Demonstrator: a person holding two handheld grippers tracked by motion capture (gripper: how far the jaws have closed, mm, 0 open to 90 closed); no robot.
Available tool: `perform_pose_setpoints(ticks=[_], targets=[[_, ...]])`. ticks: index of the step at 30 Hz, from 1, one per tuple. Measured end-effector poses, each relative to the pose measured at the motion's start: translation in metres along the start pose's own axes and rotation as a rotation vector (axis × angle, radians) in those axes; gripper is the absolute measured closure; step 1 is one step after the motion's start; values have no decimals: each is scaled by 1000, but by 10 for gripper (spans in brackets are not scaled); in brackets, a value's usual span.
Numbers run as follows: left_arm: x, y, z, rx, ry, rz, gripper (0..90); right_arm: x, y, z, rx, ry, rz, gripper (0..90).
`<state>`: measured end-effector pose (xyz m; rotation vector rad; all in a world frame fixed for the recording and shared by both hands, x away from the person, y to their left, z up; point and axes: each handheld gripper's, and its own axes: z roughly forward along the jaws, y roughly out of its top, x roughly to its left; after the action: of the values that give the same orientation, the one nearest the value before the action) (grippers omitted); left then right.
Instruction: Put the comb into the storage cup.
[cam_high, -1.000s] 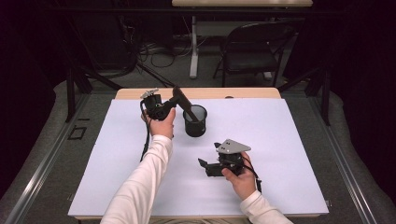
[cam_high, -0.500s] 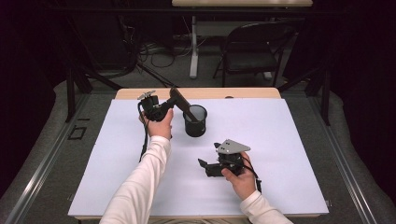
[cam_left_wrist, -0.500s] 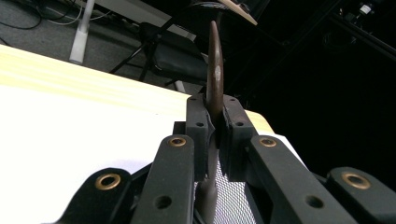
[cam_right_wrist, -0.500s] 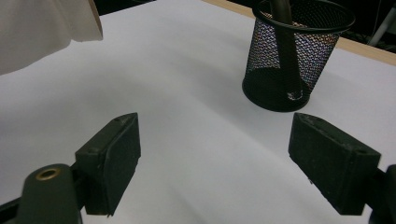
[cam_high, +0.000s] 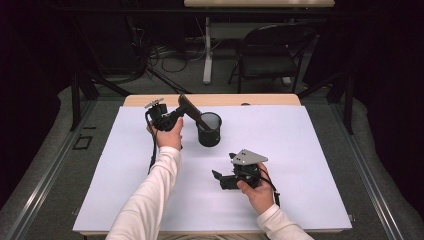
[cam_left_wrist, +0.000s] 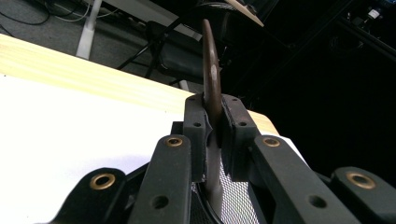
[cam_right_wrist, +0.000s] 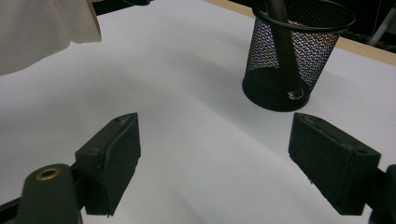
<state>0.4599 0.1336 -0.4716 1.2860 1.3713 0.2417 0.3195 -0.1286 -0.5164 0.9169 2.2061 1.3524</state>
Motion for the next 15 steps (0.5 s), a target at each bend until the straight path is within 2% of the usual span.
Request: perform_pose_setpoints(ticks=[15], targets=[[0,0,0,1,-3,3,771,0,0,0,0,0,-1,168]])
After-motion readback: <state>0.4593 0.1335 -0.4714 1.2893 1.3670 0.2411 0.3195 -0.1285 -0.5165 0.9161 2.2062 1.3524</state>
